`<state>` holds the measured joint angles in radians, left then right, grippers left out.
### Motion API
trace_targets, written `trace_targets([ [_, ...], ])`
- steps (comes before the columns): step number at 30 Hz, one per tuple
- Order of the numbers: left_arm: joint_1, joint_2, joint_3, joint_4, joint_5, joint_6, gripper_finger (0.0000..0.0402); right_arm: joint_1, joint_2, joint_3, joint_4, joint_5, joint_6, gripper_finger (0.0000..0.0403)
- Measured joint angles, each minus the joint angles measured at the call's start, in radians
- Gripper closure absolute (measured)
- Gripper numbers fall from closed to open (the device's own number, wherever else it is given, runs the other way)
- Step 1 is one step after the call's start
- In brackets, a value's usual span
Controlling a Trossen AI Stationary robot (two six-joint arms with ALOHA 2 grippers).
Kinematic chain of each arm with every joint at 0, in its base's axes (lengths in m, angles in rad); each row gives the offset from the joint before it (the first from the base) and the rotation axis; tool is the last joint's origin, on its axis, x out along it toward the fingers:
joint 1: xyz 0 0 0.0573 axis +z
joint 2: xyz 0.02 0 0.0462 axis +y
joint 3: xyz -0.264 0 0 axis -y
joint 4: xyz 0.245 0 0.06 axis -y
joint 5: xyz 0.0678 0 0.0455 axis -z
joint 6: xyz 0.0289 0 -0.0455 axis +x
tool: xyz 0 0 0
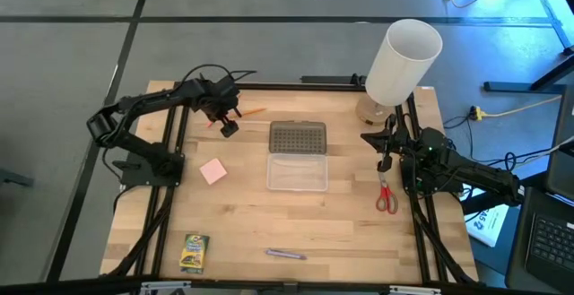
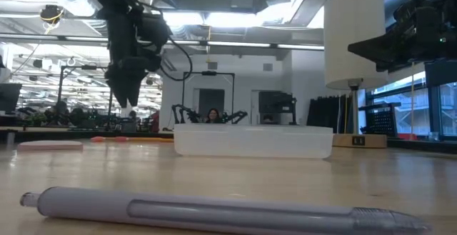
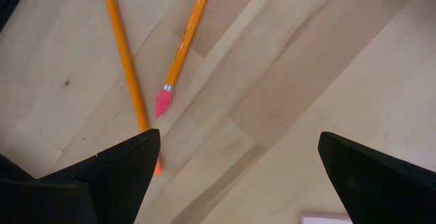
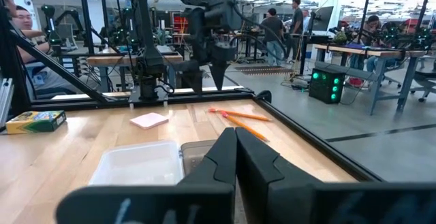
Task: Pack school essentials
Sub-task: Put the right orange pencil into the supply box
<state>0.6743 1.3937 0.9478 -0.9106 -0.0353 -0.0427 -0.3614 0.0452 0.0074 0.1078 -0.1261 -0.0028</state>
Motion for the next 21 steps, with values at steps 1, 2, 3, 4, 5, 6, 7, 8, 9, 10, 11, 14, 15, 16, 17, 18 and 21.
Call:
trace_targets([
  [1,0.000,0.000,0.000,-0.001,0.000,0.003,0.0008,0.000,0.000,0.000,0.000,0.000,0.000,0.0396],
  [2,0.000,0.000,0.000,0.000,0.000,0.010,0.0008,0.000,0.000,0.000,0.000,0.000,0.001,0.0396],
  [3,0.000,0.000,0.000,0.000,0.000,0.017,0.0008,0.000,0.000,0.000,0.000,0.000,0.001,0.0396],
  [4,0.000,0.000,0.000,-0.001,0.000,0.025,0.0008,0.000,0.000,0.000,0.000,0.000,0.000,0.0396],
  [5,0.000,0.000,0.000,0.000,-0.003,0.027,0.0008,0.000,0.000,0.000,0.000,0.000,0.000,0.0396],
  [6,0.000,0.000,0.000,0.000,-0.004,0.027,0.0008,0.000,0.000,0.000,0.000,0.000,0.000,0.0396],
  [7,0.000,0.000,0.000,0.000,-0.004,0.027,0.0008,0.000,0.000,0.000,0.000,0.000,0.000,0.0396],
  [8,0.000,0.000,0.000,0.000,-0.004,0.028,0.0008,0.000,0.000,0.000,0.000,0.000,-0.001,0.0396],
  [9,0.000,0.000,0.000,0.000,-0.004,0.027,0.0008,0.000,0.000,0.000,0.000,0.000,-0.001,0.0396],
  [10,0.000,0.000,0.000,-0.001,-0.004,0.028,0.0008,0.000,0.000,0.000,0.000,0.000,-0.002,0.0396],
  [11,0.000,0.000,0.000,0.000,-0.004,0.028,0.0008,0.000,0.000,0.000,0.000,0.000,-0.002,0.0396],
  [14,-0.001,0.000,0.000,-0.001,-0.004,0.027,0.0008,0.000,0.000,0.000,0.000,0.001,0.000,0.0396],
  [15,-0.001,0.000,0.000,-0.001,-0.005,0.027,0.0008,0.000,0.000,0.000,0.000,0.000,0.000,0.0396],
  [16,-0.001,0.000,0.000,-0.001,-0.004,0.027,0.0008,0.000,0.000,0.000,0.000,0.001,0.000,0.0396],
  [17,-0.001,0.000,0.000,0.000,-0.005,0.027,0.0008,0.000,0.000,0.000,0.000,0.001,-0.001,0.0396],
  [18,-0.001,0.000,0.000,0.000,-0.007,0.027,0.0008,0.000,0.000,0.000,-0.001,0.001,-0.001,0.0396],
  [21,-0.003,0.000,0.000,0.005,-0.013,0.027,0.0008,0.000,0.000,0.000,-0.001,0.001,0.000,0.0396],
])
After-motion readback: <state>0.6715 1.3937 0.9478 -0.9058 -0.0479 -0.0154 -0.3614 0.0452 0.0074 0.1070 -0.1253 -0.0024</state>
